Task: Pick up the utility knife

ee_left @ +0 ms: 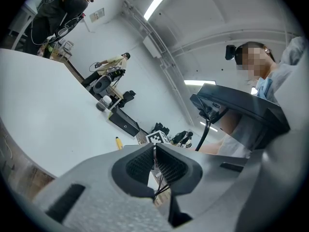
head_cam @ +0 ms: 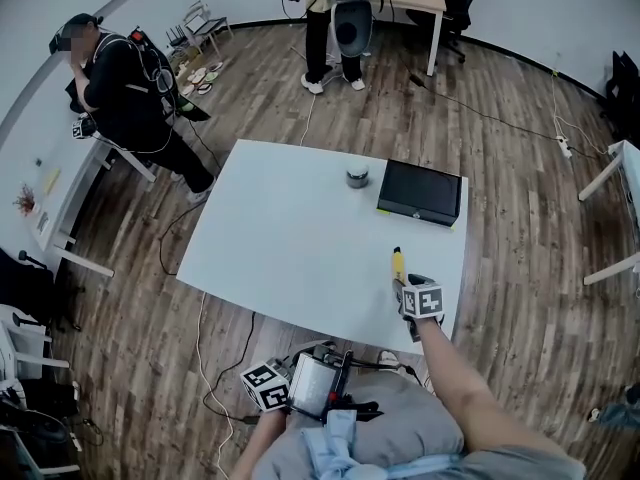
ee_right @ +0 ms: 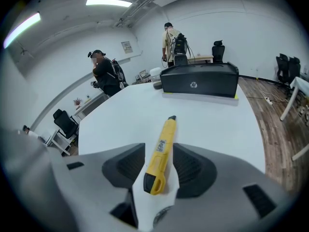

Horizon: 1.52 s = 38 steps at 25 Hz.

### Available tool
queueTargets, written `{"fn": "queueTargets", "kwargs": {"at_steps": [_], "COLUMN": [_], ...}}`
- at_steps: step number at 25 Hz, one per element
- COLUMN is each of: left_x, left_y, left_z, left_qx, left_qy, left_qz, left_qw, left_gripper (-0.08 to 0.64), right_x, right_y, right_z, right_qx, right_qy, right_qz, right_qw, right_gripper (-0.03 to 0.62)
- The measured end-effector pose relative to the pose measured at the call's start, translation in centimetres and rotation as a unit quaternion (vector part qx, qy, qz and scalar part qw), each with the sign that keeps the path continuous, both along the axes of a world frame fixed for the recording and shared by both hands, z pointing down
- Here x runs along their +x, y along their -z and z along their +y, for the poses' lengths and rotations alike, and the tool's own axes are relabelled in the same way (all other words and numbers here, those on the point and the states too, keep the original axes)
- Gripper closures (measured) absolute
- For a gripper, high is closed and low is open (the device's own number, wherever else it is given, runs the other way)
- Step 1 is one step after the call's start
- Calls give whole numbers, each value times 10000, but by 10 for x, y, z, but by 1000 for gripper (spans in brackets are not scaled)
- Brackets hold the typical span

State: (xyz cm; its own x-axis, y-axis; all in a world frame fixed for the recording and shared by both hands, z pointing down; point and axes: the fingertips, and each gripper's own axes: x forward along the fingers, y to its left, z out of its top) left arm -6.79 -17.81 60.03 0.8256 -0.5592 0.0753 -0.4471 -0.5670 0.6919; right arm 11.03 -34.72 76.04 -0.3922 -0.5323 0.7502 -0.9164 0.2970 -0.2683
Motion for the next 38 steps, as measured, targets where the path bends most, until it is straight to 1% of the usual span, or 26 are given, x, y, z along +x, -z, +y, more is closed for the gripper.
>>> {"fn": "queueTargets", "kwargs": {"at_steps": [5, 9, 13, 15, 18, 21, 24, 27, 31, 36, 38], "left_x": [-1, 1, -5, -3, -2, -1, -5, 1, 1, -2, -1], "left_y": [-6, 3, -10, -2, 4, 1, -8, 1, 6, -3, 1], "left_z": [-1, -5, -3, -5, -6, -5, -3, -5, -4, 0, 0], "left_qx": [-47, -170, -115, -181, -253, -216, -124, -163, -150, -31, 37], "left_qy": [-70, -56, -94, -65, -32, -48, -92, -55, -5, -61, -83], "left_qz": [15, 23, -32, 5, 38, 39, -2, 19, 36, -23, -29], "left_qw": [10000, 9998, 9999, 9998, 9997, 9997, 9999, 9998, 9999, 10000, 10000], "left_gripper": [541, 541, 540, 541, 541, 541, 541, 541, 541, 541, 541], "right_x": [-4, -8, -8, -7, -10, -10, -6, -1, 3, 0, -4], "right_y": [-9, -20, -27, -27, -25, -26, -27, -30, -28, -17, -12], "right_z": [-1, -1, -3, -4, -12, -11, -7, -5, -3, -1, 2], "right_qx": [-141, -312, -384, -354, -101, -34, -156, -258, -237, -117, -82], "right_qy": [11, -33, -76, -30, 313, 439, 410, 344, 463, 485, 535], "right_qz": [153, 399, 690, 890, 1081, 1091, 1095, 1032, 1070, 864, 789], "right_qw": [9998, 9987, 9968, 9954, 9936, 9931, 9930, 9937, 9929, 9950, 9954], "right_gripper": [436, 436, 436, 436, 437, 437, 437, 448, 454, 456, 456]}}
